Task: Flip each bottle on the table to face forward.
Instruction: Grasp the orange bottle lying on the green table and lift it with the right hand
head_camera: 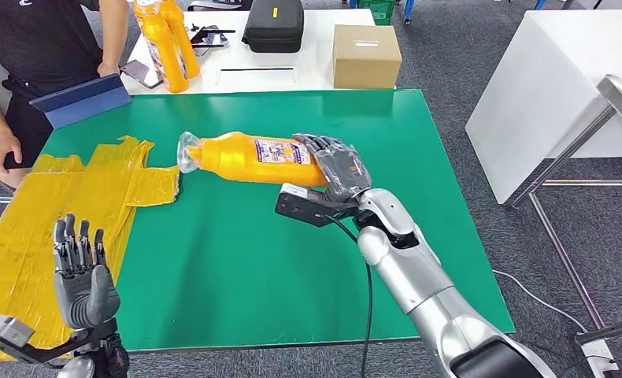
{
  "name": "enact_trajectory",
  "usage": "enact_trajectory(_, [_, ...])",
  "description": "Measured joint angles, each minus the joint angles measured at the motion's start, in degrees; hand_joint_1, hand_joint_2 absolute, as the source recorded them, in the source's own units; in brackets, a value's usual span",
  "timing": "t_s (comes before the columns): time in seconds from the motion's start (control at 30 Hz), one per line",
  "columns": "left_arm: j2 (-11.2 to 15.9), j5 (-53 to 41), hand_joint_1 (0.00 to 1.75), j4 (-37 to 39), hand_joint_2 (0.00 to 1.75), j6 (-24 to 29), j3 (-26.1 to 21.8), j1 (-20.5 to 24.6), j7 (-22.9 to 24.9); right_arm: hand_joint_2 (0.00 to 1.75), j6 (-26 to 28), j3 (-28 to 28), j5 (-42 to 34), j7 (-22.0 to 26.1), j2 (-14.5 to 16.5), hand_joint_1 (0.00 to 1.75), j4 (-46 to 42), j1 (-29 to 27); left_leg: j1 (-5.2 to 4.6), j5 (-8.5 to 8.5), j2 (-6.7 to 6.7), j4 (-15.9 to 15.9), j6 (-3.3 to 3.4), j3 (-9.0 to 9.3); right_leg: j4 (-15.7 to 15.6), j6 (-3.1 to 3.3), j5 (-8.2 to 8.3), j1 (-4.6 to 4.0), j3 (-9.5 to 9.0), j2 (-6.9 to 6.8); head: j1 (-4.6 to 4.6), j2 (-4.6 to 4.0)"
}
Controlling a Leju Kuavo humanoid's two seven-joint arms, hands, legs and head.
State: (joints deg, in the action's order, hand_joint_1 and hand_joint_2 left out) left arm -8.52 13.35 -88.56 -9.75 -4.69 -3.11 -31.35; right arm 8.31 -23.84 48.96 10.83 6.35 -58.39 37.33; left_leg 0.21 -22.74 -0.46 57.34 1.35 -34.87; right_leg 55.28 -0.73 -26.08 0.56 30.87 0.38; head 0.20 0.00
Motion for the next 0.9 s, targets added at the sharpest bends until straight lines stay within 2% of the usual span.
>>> enact_trajectory(0.27, [-0.8, 0.9, 0.0, 2.8, 1.75, 0.8, 6.2, 5.4, 2.0, 1.75, 1.1, -0.4, -6.1, 1.1, 7.5, 1.75, 8.0, 1.7, -0.01, 0.0, 0.03, 0.0, 0.0, -0.06, 0.0, 0.0, 0.0, 0.0, 0.06, 0.01, 0.01, 0.0])
enact_trajectory(0.47, [-1.2, 2.8, 0.0, 6.9, 1.75, 1.0, 10.3, 10.3, 2.9, 1.75, 1.4, -1.7, -11.1, 0.3, 12.1, 1.75, 14.9, 4.9, -0.01, 0.02, 0.01, 0.0, 0.0, -0.06, 0.0, 0.0, 0.0, 0.0, 0.08, 0.01, 0.0, 0.0])
enact_trajectory(0.67, [-1.9, 4.3, 0.0, 11.3, 1.75, 0.5, 13.5, 14.2, 3.4, 1.75, 2.1, -5.6, -15.5, -1.3, 13.6, 1.75, 18.6, 6.9, -0.03, 0.02, 0.01, 0.0, 0.0, -0.1, 0.0, -0.01, 0.01, 0.0, 0.12, 0.01, 0.01, 0.0])
enact_trajectory(0.9, [-2.8, 5.3, 0.0, 14.6, 1.75, 0.2, 14.7, 17.1, 3.6, 1.75, 3.2, -10.5, -18.7, -3.0, 14.0, 1.75, 20.6, 7.3, -0.03, 0.02, 0.0, 0.0, 0.0, -0.15, 0.0, -0.01, 0.01, 0.0, 0.15, 0.01, 0.0, 0.0])
